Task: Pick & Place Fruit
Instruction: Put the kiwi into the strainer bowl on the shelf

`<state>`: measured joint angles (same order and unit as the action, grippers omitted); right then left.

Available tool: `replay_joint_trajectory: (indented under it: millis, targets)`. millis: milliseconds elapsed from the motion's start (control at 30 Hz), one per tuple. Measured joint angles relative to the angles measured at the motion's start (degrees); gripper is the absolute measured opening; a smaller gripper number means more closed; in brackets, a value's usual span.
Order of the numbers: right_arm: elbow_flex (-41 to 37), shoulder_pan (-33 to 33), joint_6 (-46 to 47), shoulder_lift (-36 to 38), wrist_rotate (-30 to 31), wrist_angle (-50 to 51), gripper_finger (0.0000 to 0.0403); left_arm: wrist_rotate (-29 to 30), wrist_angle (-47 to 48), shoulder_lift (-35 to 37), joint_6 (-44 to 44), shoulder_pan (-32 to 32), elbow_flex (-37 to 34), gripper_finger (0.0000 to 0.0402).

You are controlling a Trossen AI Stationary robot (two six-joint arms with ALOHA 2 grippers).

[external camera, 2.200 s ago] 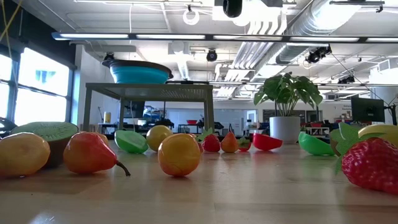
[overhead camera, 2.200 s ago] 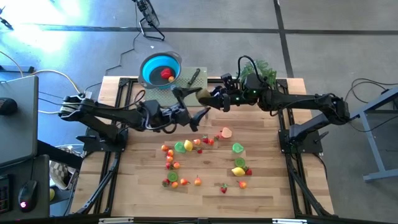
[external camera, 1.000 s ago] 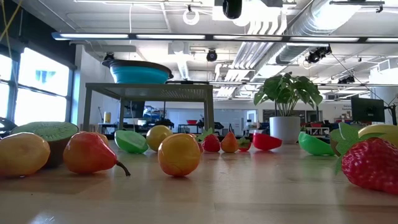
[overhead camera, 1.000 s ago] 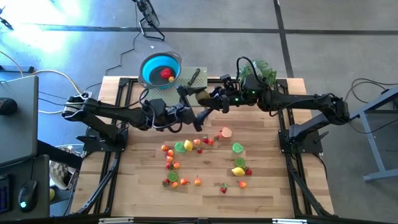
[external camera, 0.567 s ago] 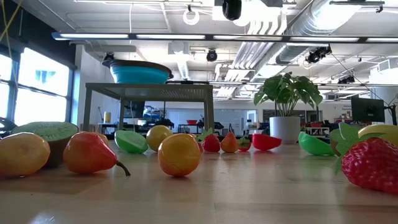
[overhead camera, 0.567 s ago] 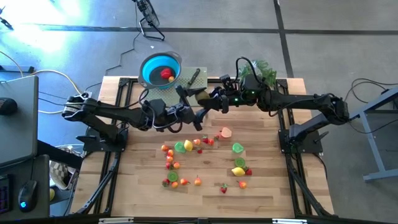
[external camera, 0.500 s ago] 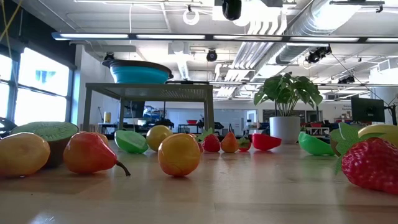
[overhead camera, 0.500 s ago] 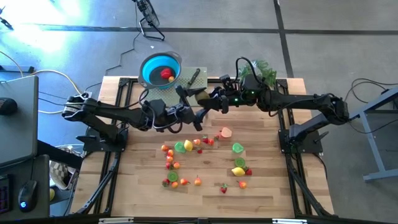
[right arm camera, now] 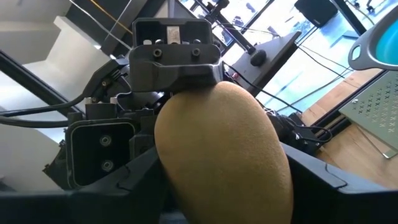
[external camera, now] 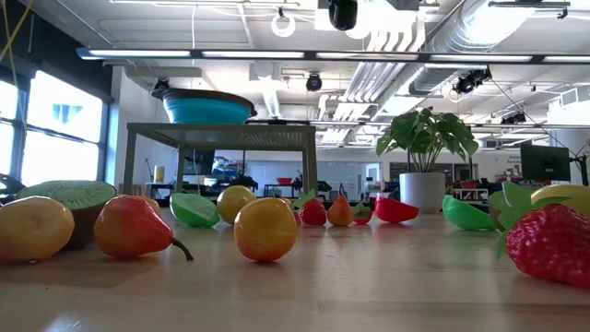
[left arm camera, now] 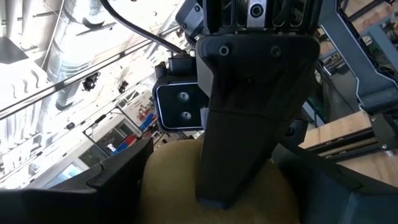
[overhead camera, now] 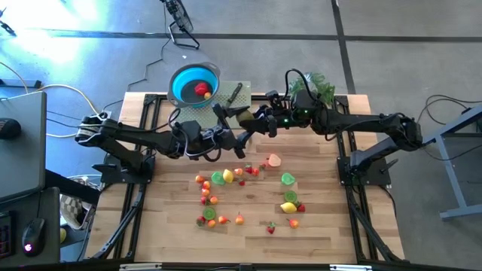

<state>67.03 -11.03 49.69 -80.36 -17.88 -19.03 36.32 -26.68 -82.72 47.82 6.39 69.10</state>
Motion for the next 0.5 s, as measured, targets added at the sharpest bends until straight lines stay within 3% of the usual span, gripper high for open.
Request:
replay_joint_trajectory:
  millis: [500]
  targets:
    - [0.0, -0.2, -1.9, 0.0, -3.4, -2.5, 0.0333, 0.2, -0.7, 0.0, 1.8, 0.0, 0.0, 0.0308]
